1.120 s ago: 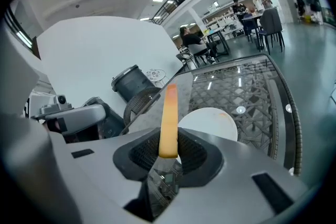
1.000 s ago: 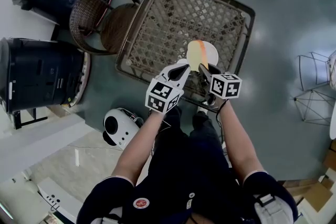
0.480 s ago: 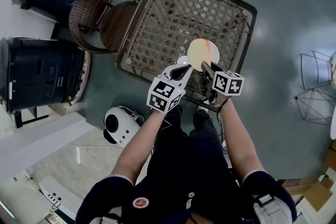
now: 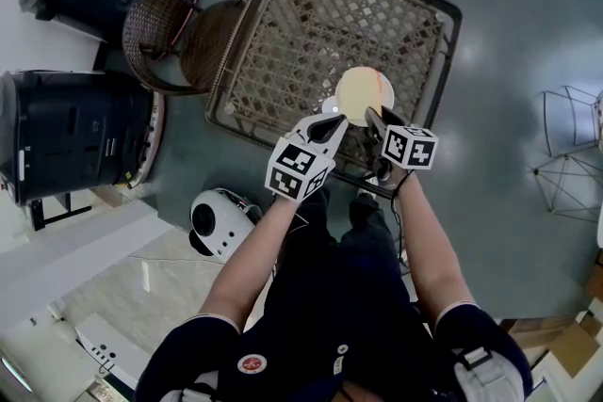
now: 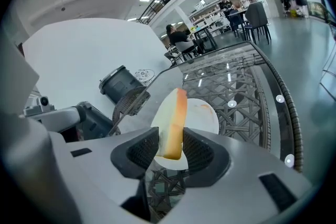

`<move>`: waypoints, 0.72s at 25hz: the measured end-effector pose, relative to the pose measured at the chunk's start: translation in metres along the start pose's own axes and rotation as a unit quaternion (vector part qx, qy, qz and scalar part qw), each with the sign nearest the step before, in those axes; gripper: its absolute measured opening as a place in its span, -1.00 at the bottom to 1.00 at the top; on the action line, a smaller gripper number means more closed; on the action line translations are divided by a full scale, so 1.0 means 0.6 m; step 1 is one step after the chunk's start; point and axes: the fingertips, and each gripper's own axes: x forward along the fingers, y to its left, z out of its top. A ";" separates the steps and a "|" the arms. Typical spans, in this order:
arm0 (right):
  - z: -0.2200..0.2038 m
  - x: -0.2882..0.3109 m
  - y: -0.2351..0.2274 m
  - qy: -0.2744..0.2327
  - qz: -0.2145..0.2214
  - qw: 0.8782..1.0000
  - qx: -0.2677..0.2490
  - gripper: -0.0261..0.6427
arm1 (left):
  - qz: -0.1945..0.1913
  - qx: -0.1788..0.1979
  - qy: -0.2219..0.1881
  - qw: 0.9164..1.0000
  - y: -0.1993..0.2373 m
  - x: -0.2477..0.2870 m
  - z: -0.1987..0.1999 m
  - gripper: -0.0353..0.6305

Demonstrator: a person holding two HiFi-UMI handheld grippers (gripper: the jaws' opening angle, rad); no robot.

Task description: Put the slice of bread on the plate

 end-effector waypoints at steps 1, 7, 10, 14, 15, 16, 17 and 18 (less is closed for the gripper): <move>-0.003 0.001 -0.003 0.002 -0.004 1.000 -0.001 -0.56 | 0.000 0.000 0.000 1.000 -0.001 0.001 0.000 -0.88; -0.009 0.004 -0.022 0.011 -0.041 0.999 -0.022 -0.51 | -0.004 0.000 0.001 1.000 -0.003 0.003 0.003 -0.88; 0.000 0.004 -0.026 0.009 -0.056 0.998 -0.038 -0.51 | -0.005 0.000 0.002 1.000 -0.002 0.005 0.003 -0.88; -0.002 0.008 -0.032 0.013 -0.064 0.997 -0.051 -0.51 | -0.005 0.000 0.002 1.000 -0.001 0.007 0.001 -0.88; 0.001 0.006 -0.032 0.011 -0.066 0.996 -0.054 -0.51 | -0.006 0.000 0.001 1.000 -0.002 0.007 0.002 -0.88; 0.004 0.004 -0.033 0.010 -0.068 0.996 -0.055 -0.51 | -0.006 0.000 0.000 1.000 -0.002 0.008 0.003 -0.88; 0.007 0.002 -0.032 0.008 -0.067 0.996 -0.057 -0.51 | -0.006 0.000 -0.001 1.000 -0.001 0.008 0.004 -0.88; 0.011 0.000 -0.029 0.005 -0.066 0.996 -0.059 -0.51 | -0.005 0.000 -0.002 1.000 -0.001 0.008 0.006 -0.88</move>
